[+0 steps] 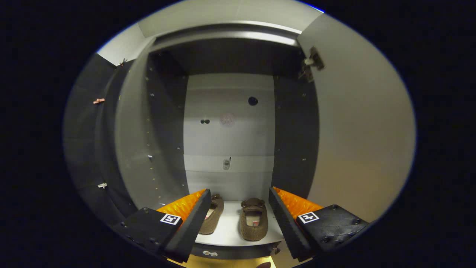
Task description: Open the shoe cabinet door, grab the shoes and put them into the shoe cabinet, then close the shoe cabinet door.
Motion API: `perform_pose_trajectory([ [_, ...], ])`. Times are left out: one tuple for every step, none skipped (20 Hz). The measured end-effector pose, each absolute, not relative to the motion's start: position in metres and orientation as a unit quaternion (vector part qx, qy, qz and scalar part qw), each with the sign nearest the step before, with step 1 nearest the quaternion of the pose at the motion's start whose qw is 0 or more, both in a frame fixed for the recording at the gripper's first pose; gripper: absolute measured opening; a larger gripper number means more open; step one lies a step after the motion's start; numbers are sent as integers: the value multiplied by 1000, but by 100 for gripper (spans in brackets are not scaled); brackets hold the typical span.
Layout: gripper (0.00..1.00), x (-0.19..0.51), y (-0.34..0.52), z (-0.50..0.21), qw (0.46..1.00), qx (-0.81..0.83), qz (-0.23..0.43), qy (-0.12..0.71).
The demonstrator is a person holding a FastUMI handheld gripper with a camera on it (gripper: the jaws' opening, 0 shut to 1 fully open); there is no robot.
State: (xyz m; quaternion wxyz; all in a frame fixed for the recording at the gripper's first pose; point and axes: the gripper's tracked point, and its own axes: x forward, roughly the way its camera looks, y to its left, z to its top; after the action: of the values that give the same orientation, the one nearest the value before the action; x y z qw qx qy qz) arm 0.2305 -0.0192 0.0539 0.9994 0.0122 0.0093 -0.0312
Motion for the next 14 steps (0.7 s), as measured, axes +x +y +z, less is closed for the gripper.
perform_pose_trajectory([
  [98,211,-16,57,999,10,-29,9],
  [98,190,-13,59,1000,10,-23,9],
  [98,173,-9,61,1000,12,-20,6],
  [98,157,-6,62,1000,16,-13,3],
  [98,140,-7,64,1000,18,-13,-3],
  [98,125,-9,67,1000,18,-8,-9],
  [98,107,-13,70,1000,17,-8,-11],
  [98,91,-15,72,1000,18,-5,-16],
  [98,75,-18,74,1000,20,-3,-17],
  [98,59,-22,78,1000,20,0,-21],
  [98,44,-26,81,999,19,2,-25],
  [98,31,-32,86,999,16,2,-29],
  [98,18,-40,90,999,13,-1,-35],
  [98,3,-48,94,999,10,-5,-42],
])
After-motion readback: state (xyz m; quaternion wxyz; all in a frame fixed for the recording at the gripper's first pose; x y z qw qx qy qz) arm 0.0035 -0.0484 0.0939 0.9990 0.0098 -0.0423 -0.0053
